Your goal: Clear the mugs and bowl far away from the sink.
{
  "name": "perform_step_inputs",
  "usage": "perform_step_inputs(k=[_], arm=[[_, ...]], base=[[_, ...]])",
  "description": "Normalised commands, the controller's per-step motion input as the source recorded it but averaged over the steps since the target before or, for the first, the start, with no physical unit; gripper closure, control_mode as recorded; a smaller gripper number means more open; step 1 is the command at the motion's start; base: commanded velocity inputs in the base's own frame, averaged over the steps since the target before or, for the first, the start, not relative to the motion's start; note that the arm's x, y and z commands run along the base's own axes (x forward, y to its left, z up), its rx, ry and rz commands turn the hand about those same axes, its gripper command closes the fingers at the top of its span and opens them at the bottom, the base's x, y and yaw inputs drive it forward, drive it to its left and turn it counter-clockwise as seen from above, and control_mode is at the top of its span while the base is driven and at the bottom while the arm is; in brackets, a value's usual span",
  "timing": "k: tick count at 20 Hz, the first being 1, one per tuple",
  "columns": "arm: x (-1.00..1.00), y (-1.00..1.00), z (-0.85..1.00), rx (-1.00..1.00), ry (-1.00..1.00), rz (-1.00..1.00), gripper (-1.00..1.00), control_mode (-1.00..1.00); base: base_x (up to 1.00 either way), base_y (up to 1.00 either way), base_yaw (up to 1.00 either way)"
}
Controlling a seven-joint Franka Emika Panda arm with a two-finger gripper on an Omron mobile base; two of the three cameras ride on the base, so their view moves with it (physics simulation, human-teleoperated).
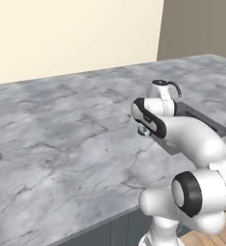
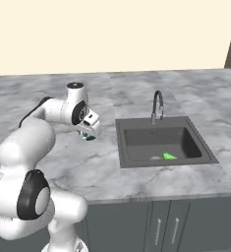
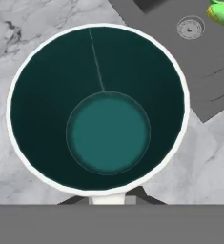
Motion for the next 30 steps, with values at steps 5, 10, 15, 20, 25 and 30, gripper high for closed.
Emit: perform_step_inputs(k=[5, 10, 15, 20, 25, 30], arm=[[-1.0, 0.0, 0.85, 0.02, -0.19, 0.16, 1.0, -1.0], [-0.99, 0.0, 0.71, 0.0, -0.16, 0.14, 1.0, -1.0], [-0.88, 0.0, 0.73, 0.04, 0.0, 0.02, 1.0, -1.0], [-0.82, 0.0, 0.41, 0.01, -0.01, 0.0, 1.0, -1.0], [-0.52, 0.0, 0.05, -0.01, 0.0, 0.0, 1.0, 1.0], [0.0, 0.0, 0.0, 0.0, 0.0, 0.0, 1.0, 1.0]], base=[[0.0, 0.0, 0.0], [0.0, 0.0, 0.0], [0.0, 0.0, 0.0], [0.0, 0.0, 0.0], [0.0, 0.0, -0.04], [0.0, 0.0, -1.0]])
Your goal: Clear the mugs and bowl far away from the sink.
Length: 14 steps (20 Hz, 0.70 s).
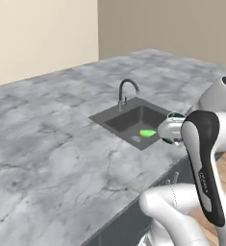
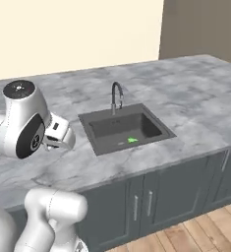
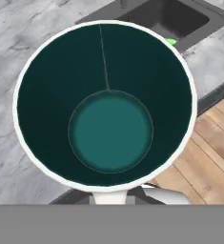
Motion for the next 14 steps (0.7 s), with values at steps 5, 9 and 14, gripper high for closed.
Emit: perform_step_inputs(k=[5, 9, 14], arm=[[0.0, 0.0, 0.0, 0.0, 0.0, 0.0, 1.0, 1.0], [0.0, 0.0, 0.0, 0.0, 0.0, 0.0, 1.0, 1.0], [0.0, 0.0, 0.0, 0.0, 0.0, 0.0, 1.0, 1.0]], base=[[0.0, 0.0, -1.0], [0.0, 0.0, -1.0], [0.0, 0.0, -1.0]])
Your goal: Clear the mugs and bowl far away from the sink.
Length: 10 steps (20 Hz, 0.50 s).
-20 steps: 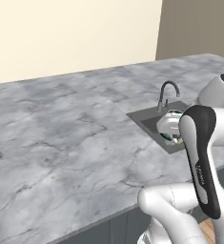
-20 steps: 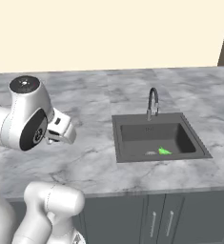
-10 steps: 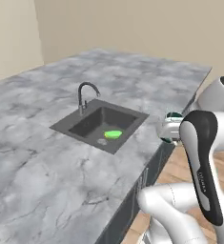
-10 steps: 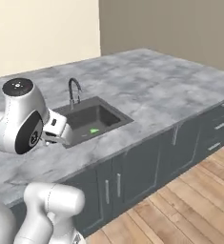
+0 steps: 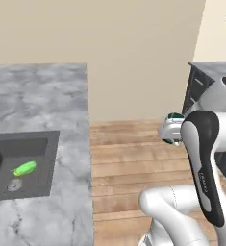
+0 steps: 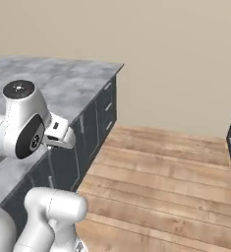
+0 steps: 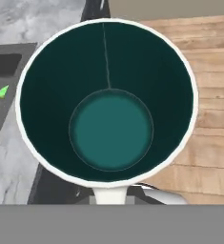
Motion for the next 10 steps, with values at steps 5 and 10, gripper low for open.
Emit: perform_step_inputs(k=[5, 10], arm=[[0.0, 0.0, 0.0, 0.0, 0.0, 0.0, 1.0, 1.0], [0.0, 0.0, 0.0, 0.0, 0.0, 0.0, 1.0, 1.0]], base=[[0.0, 0.0, -1.0], [0.0, 0.0, -1.0]])
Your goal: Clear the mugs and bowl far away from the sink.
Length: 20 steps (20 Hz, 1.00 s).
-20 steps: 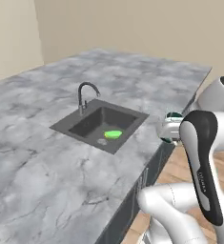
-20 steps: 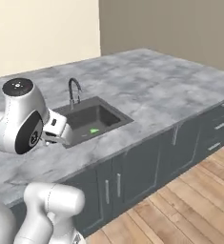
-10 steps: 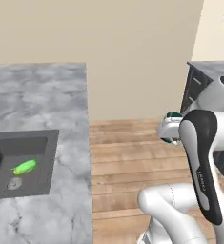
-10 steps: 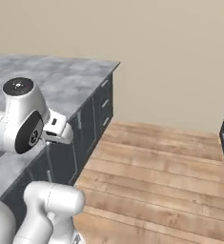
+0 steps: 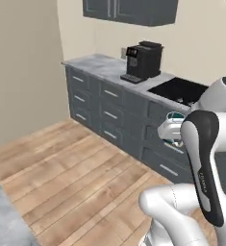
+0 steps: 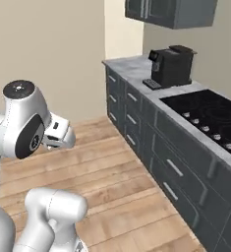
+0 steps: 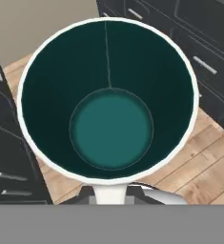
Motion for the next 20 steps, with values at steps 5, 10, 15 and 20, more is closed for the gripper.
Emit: perform_step_inputs(k=[5, 10, 15, 20], arm=[[0.0, 0.0, 0.0, 0.0, 0.0, 0.0, 1.0, 1.0], [0.0, 0.0, 0.0, 0.0, 0.0, 0.0, 1.0, 1.0], [0.0, 0.0, 0.0, 0.0, 0.0, 0.0, 1.0, 1.0], [0.0, 0.0, 0.0, 0.0, 0.0, 0.0, 1.0, 1.0]], base=[[0.0, 0.0, -1.0], [0.55, 0.24, -0.81], [1.0, 0.07, -0.18], [0.92, -0.01, -0.34]])
